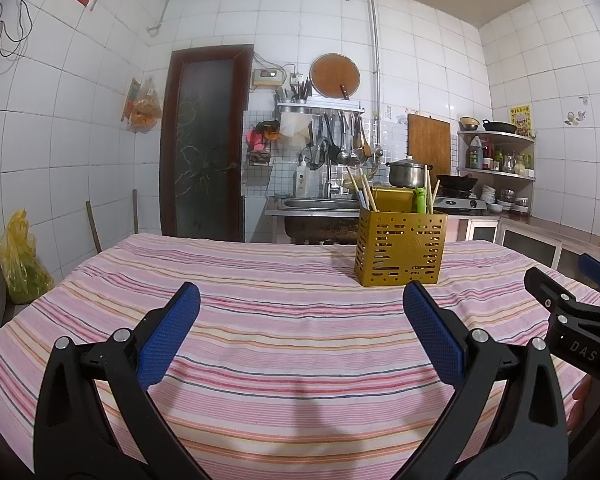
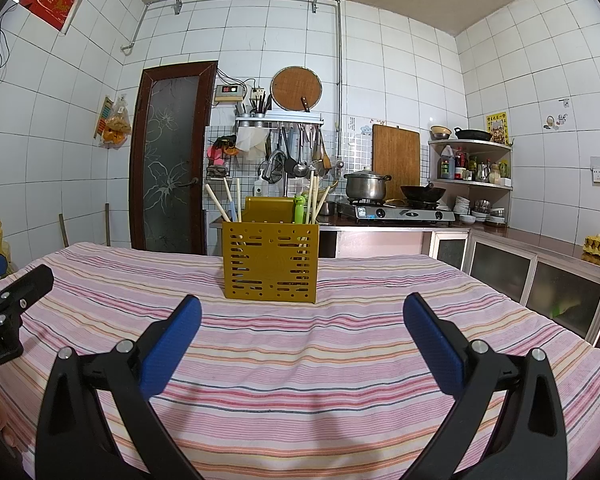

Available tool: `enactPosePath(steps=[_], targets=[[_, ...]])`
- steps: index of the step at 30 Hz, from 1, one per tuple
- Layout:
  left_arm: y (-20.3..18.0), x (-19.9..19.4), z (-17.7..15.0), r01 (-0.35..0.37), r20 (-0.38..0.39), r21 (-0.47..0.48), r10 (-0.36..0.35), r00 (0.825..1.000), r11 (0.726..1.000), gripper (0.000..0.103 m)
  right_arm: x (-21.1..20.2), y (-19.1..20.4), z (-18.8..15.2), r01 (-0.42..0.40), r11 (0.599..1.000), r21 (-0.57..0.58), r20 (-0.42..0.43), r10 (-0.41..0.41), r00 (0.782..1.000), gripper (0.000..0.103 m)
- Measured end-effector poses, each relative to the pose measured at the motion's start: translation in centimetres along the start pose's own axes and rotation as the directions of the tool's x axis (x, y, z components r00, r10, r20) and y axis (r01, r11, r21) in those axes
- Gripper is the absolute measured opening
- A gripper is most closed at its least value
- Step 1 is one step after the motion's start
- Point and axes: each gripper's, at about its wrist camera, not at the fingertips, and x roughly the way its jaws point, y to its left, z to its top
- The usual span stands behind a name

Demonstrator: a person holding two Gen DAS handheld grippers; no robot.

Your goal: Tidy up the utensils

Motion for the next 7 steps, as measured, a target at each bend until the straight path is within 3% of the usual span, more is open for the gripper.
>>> enactPosePath(steps=[7], targets=[[-0.03, -0.02, -0.01, 0.000, -0.002, 0.000, 0.000, 1.000, 1.000, 0.098, 0.03, -0.05, -0.02, 0.000, 1.000, 0.000, 0.000, 0.000, 1.000, 0.099]])
